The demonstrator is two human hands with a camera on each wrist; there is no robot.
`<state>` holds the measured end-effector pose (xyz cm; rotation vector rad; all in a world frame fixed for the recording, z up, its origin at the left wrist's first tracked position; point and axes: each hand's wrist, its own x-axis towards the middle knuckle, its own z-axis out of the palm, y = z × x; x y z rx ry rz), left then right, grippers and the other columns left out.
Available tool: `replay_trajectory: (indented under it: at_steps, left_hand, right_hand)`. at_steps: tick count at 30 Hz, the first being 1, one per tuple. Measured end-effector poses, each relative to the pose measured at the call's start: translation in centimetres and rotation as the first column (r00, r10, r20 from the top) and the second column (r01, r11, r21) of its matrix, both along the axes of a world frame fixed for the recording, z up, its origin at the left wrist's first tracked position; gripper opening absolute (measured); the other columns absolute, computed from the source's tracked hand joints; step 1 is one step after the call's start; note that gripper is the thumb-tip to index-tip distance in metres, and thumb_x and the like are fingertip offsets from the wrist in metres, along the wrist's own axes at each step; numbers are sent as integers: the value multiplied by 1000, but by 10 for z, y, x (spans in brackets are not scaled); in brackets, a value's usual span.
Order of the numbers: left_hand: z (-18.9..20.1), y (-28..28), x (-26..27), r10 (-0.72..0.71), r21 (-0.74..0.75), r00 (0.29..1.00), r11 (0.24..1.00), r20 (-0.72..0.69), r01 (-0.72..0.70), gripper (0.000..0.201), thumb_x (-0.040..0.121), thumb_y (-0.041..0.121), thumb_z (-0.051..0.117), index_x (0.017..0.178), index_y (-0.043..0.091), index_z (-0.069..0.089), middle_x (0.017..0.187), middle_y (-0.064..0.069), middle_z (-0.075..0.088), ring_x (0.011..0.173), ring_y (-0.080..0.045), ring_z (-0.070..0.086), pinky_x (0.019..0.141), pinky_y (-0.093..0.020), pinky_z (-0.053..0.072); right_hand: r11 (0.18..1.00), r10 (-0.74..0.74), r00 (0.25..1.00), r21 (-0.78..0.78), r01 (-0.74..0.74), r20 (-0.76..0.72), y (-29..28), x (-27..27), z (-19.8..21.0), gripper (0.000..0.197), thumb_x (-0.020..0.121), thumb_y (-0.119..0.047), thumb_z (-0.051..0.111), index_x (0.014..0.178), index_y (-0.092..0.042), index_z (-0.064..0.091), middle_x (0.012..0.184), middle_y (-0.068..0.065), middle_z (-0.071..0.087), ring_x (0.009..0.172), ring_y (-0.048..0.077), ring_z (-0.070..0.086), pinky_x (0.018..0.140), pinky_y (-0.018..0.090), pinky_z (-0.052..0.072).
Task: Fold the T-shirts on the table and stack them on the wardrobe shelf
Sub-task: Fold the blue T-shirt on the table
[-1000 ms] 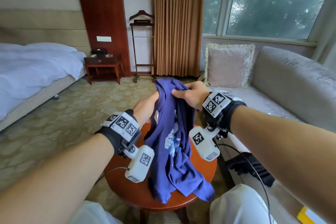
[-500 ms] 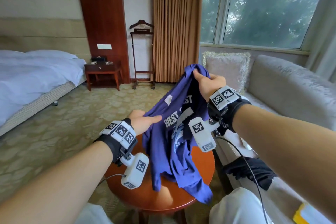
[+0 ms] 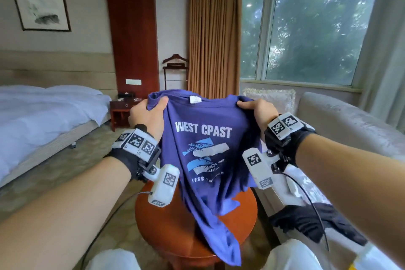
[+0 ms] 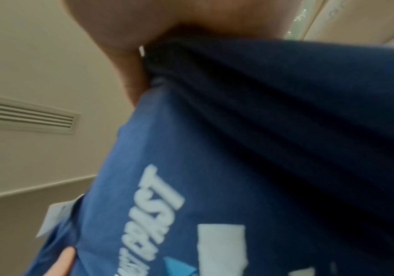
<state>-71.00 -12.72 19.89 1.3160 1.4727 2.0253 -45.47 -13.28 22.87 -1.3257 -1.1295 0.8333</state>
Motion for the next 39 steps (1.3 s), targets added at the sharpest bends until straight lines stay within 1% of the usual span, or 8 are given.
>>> replay_trajectory:
  at_steps: [3,8,13,21,23,27,32,39]
  left_hand:
    - [39,-26,-11,1,99,1000,995,29,-4,36,77,48,71,68,14,64,71,-1,65,70,-19,54,71,-34,48]
    - [81,-60,-21,-64,201,998,977,-21,67,63,57,60,72,75,0,66,66,-2,55,65,-15,41,63,-30,39]
    - [69,-69,-41,-9,36,977,999,-212,17,54,61,57,79,59,7,58,60,-10,57,60,-18,46,59,-29,35]
    - [19,-36,-59,-13,-324,785,915,-619,-241,65,65,66,76,52,12,43,60,-6,47,58,-20,45,56,-30,31]
    - [5,-18,-60,-71,-400,743,874,-665,-275,64,61,66,78,57,8,51,63,-6,53,61,-20,50,59,-30,37]
    - [-41,36,-66,-195,-526,802,834,-565,-168,44,47,41,95,64,11,67,72,-5,66,83,-29,64,72,-32,53]
    - [-95,100,-68,-335,-690,846,722,-415,-53,19,63,15,88,63,20,69,78,3,67,92,-23,62,80,-30,50]
    - [-161,178,-60,-292,-727,884,683,-365,-75,14,74,9,78,69,16,67,84,-4,68,88,-25,62,73,-27,45]
  right_hand:
    - [983,178,984,-38,-178,9,-11,2,12,69,33,-41,87,98,-20,78,107,5,73,98,29,69,100,44,49]
    - [917,398,916,41,-397,-42,-78,-7,45,19,90,-14,53,98,-11,70,92,8,72,77,23,67,73,26,51]
    - [991,119,979,45,-128,163,-66,1,45,65,47,-48,85,100,-10,73,99,9,74,90,27,71,89,42,55]
    - [997,34,880,-79,4,474,-27,13,-5,16,80,-26,79,84,-17,67,66,-5,57,56,6,51,41,11,40]
    - [994,50,858,-108,6,511,1,16,-24,15,80,-21,79,92,-18,70,67,-6,60,58,7,53,48,6,44]
    - [964,71,775,-242,108,628,61,23,-75,42,78,-28,78,113,-7,71,105,12,71,98,28,67,92,37,53]
    - [897,74,805,-393,205,589,110,29,-132,32,84,-13,70,110,5,65,104,14,65,94,27,60,66,19,46]
    - [813,56,814,-500,298,578,172,34,-187,21,78,-29,67,90,-13,58,96,15,61,84,32,58,69,29,44]
